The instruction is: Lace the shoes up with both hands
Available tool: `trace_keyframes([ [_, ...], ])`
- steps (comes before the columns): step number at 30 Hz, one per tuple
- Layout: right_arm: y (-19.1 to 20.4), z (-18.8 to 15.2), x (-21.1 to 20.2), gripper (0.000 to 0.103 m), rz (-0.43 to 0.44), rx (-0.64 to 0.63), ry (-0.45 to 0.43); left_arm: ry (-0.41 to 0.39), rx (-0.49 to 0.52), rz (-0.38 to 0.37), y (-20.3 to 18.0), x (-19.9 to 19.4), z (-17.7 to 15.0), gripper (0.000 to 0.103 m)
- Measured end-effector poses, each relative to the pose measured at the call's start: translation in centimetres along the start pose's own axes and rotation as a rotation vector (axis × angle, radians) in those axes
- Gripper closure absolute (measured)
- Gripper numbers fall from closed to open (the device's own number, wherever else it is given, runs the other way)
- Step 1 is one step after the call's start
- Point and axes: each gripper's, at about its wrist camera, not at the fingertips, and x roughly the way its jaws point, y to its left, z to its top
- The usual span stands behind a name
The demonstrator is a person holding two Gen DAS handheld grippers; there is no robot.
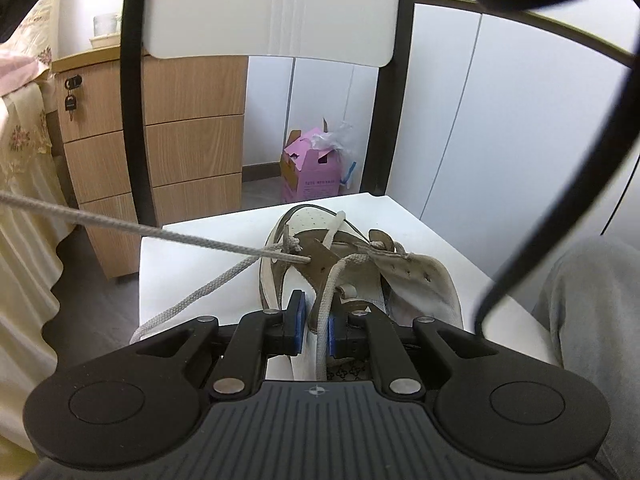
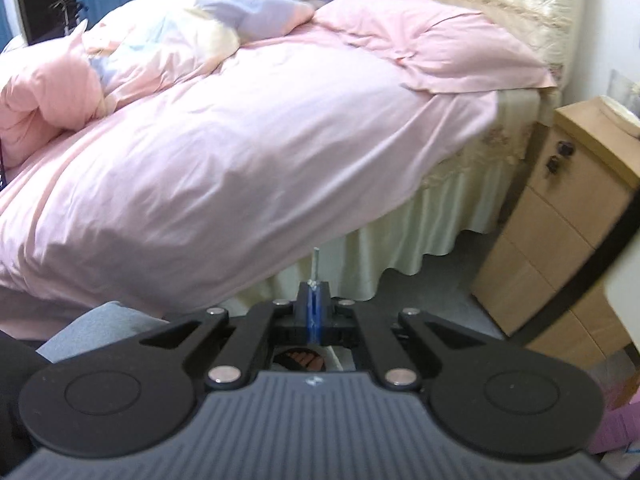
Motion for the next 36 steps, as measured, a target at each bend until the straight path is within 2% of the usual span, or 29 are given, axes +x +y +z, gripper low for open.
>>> trace_keyframes([
  [5,0.3,0.1,0.9,0.097,0.027,-0.001,0.030,0.001,-0.004,-0.003,0.0,0.2,0.1,0.092],
  [7,0.2,-0.1,0.5,0.086,0.027,0.002,0.025,0.002,-0.005,-0.002,0.0,0.3,0.1,0.092],
  [8,0.2,-0.1,0.3,0.066,0.027,0.003,0.022,0.003,-0.006,-0.002,0.0,0.3,0.2,0.092],
  [9,0.2,-0.1,0.1,0.051,0.027,0.001,0.016,0.002,-0.005,-0.001,-0.1,0.2,0.2,0.092],
  [14,0.0,0.0,-1.5,0.044,0.027,0.001,0.009,0.000,-0.006,0.005,-0.1,0.0,0.1,0.092],
  [20,-2.3,-1.4,-4.4,0.045,-0.031,0.075,0.017,-0.003,-0.012,0.008,0.1,-0.5,0.1,0.092],
  [24,-5.1,-4.7,-5.6,0.048,-0.099,0.164,0.087,-0.012,-0.017,0.005,0.2,-1.2,0.1,0.092],
  [30,-7.5,-10.8,-5.7,0.060,-0.138,0.268,0.214,0.001,-0.013,0.001,0.1,-1.2,0.0,0.092],
  [34,-7.2,-13.3,-4.2,0.068,-0.163,0.237,0.275,0.007,-0.004,0.001,0.0,-0.9,-0.1,0.092],
  [36,-7.2,-13.9,-3.5,0.072,-0.172,0.232,0.276,0.008,0.005,0.005,-0.1,-0.9,-0.2,0.092],
])
